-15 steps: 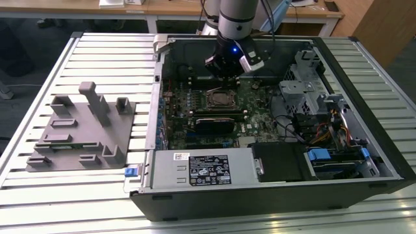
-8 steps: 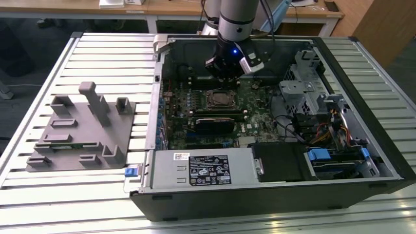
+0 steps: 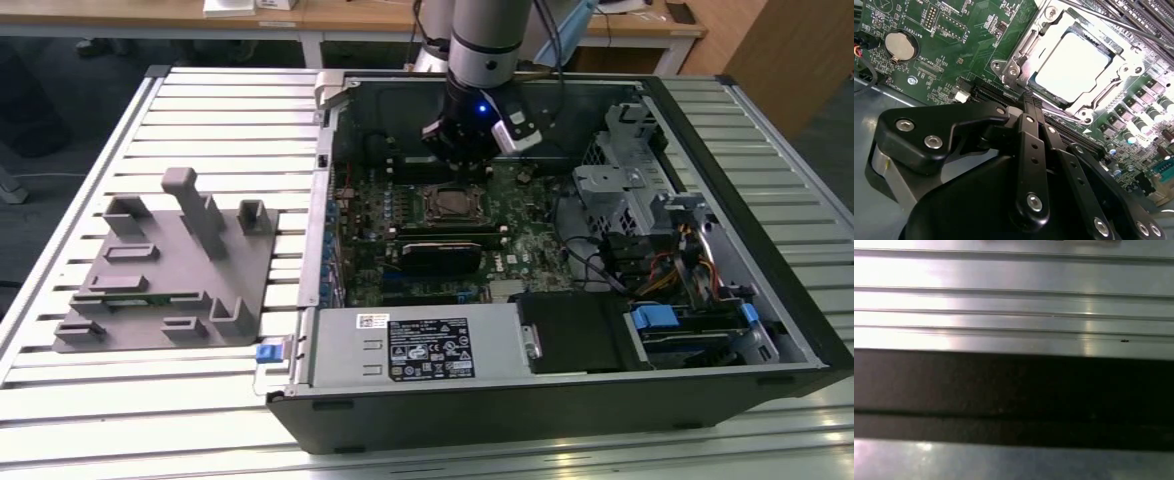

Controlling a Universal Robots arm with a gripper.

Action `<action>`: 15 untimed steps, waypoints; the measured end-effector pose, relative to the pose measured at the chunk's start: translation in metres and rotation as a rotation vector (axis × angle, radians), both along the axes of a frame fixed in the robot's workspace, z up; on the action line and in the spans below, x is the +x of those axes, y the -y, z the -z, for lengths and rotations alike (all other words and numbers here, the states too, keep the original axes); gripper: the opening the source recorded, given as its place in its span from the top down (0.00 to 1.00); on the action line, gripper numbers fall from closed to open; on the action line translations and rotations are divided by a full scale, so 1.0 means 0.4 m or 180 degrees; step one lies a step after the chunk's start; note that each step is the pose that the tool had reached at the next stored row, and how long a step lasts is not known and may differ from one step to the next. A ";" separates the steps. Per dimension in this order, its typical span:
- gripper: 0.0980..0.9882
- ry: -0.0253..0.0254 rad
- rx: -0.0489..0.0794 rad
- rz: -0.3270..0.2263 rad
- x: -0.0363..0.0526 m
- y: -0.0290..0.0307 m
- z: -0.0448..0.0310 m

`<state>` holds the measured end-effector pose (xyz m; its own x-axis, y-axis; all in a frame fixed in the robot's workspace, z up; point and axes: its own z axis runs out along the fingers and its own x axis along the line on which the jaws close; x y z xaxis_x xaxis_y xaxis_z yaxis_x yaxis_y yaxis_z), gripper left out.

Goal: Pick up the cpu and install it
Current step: 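Install the first cpu locking lever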

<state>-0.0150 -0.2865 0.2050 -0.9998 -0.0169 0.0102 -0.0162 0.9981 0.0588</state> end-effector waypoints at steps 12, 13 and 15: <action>0.99 -0.0003 0.0000 0.0000 0.001 0.000 0.010; 0.99 -0.0003 0.0000 0.0000 0.001 0.000 0.008; 0.99 -0.0004 0.0001 0.0000 0.001 0.000 0.004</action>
